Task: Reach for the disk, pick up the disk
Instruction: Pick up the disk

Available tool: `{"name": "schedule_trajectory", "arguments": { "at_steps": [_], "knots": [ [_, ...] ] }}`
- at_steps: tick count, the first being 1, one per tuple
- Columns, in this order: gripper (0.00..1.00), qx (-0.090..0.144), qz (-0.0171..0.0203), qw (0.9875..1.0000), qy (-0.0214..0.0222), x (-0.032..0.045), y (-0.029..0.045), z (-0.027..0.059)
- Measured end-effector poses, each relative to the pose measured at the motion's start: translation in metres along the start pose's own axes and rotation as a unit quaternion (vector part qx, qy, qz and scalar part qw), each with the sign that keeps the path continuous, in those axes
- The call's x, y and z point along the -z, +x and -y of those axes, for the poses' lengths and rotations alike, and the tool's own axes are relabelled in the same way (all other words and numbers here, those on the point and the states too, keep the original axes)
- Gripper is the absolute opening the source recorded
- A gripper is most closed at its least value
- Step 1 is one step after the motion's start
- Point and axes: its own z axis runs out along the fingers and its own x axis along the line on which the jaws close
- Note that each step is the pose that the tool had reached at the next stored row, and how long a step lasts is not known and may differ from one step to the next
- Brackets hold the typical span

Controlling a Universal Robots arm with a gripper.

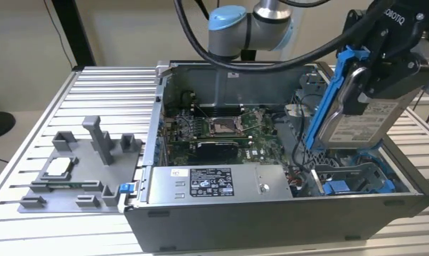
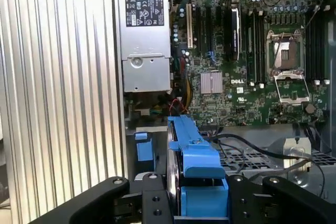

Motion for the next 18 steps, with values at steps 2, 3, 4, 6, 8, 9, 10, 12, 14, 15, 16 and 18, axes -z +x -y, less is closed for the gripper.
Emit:
{"name": "schedule_trajectory", "arguments": {
  "at_steps": [2,3,4,6,8,9,10,12,14,15,16,18],
  "knots": [
    [0.00,0.000,0.0000,1.0000,0.0000,-0.0005,0.0049,0.0003],
    [0.00,0.000,0.0000,1.0000,0.0000,-0.0007,0.0073,0.0005],
    [0.00,0.000,0.0000,1.0000,0.0000,-0.0010,0.0098,0.0007],
    [0.00,0.000,0.0001,1.0000,0.0000,-0.0014,0.0151,0.0012],
    [0.00,0.000,0.0000,1.0000,0.0000,-0.0018,0.0204,0.0016],
    [0.00,0.000,0.0004,1.0000,-0.0001,-0.0020,0.0222,0.0021],
    [0.00,0.000,0.0005,1.0000,-0.0001,-0.0022,0.0231,0.0029],
    [0.00,0.000,0.0005,1.0000,-0.0001,-0.0023,0.0236,0.0057],
    [0.00,0.000,0.0005,1.0000,-0.0002,-0.0023,0.0238,0.0070],
    [0.00,0.000,0.0006,1.0000,-0.0002,-0.0024,0.0238,0.0070],
    [0.00,0.000,0.0005,1.0000,-0.0002,-0.0023,0.0238,0.0070],
    [0.00,0.000,0.0005,1.0000,-0.0002,-0.0023,0.0239,0.0071]
  ]
}}
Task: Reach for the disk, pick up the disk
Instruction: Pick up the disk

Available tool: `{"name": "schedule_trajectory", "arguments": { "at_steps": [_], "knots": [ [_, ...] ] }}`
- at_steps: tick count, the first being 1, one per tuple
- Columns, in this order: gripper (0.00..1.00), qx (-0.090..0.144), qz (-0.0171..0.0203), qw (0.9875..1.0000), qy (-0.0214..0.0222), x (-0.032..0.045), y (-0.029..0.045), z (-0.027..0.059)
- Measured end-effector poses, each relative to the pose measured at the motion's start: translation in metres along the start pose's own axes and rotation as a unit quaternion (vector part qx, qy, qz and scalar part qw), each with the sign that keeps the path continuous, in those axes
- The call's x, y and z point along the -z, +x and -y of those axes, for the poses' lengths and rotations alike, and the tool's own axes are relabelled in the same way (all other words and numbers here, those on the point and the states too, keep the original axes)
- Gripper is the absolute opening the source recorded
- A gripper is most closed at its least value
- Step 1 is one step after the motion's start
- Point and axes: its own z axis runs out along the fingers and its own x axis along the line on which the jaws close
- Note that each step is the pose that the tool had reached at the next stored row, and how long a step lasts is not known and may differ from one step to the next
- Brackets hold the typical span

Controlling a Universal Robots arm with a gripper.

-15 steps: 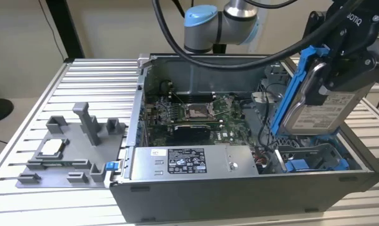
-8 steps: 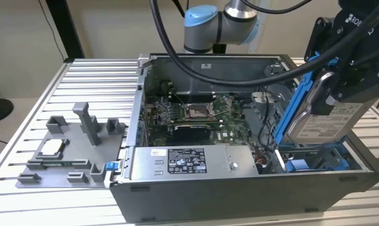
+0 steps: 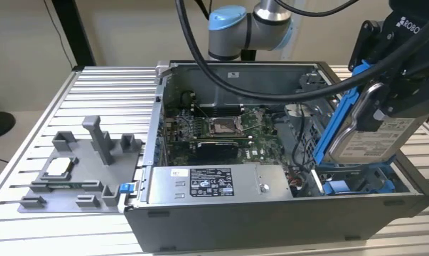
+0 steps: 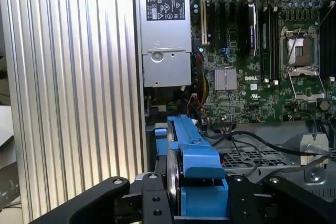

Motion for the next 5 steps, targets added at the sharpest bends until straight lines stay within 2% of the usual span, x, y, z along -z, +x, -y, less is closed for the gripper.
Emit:
{"name": "schedule_trajectory", "arguments": {
  "at_steps": [5],
  "knots": [
    [0.00,0.000,0.0000,1.0000,-0.0005,0.0000,0.0000,0.0003]
  ]
}}
